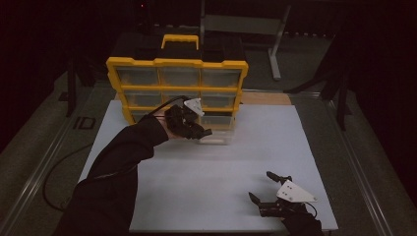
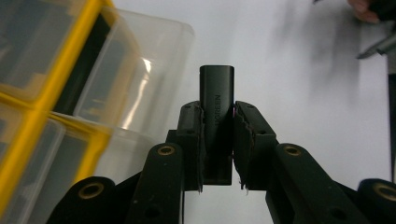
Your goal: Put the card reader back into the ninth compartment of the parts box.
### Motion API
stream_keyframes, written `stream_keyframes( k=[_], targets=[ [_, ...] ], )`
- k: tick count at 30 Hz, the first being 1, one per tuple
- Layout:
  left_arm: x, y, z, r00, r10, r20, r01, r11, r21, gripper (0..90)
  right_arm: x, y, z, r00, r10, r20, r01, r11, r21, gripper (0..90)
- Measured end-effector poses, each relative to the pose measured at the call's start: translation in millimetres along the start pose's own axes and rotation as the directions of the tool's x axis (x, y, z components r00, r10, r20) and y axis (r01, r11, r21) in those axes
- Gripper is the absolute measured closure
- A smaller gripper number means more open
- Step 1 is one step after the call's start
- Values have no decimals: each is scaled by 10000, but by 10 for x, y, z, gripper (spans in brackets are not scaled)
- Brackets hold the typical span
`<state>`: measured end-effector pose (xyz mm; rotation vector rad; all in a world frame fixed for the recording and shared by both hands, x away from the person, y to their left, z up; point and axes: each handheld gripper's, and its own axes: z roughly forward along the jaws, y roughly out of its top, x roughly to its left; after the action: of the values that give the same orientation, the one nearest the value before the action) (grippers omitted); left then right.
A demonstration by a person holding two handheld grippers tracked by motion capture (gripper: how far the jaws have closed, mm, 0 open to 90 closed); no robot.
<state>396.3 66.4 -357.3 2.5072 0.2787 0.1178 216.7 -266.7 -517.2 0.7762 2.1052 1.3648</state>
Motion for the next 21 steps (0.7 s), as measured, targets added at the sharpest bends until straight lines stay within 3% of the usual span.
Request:
stream_keyframes(
  k=[21],
  targets=[
    [184, 195, 25, 9950, -813, -574, 785, 9957, -484, 745, -3, -2, 2, 10000, 50, -27, -50, 10000, -11, 82]
  ],
)
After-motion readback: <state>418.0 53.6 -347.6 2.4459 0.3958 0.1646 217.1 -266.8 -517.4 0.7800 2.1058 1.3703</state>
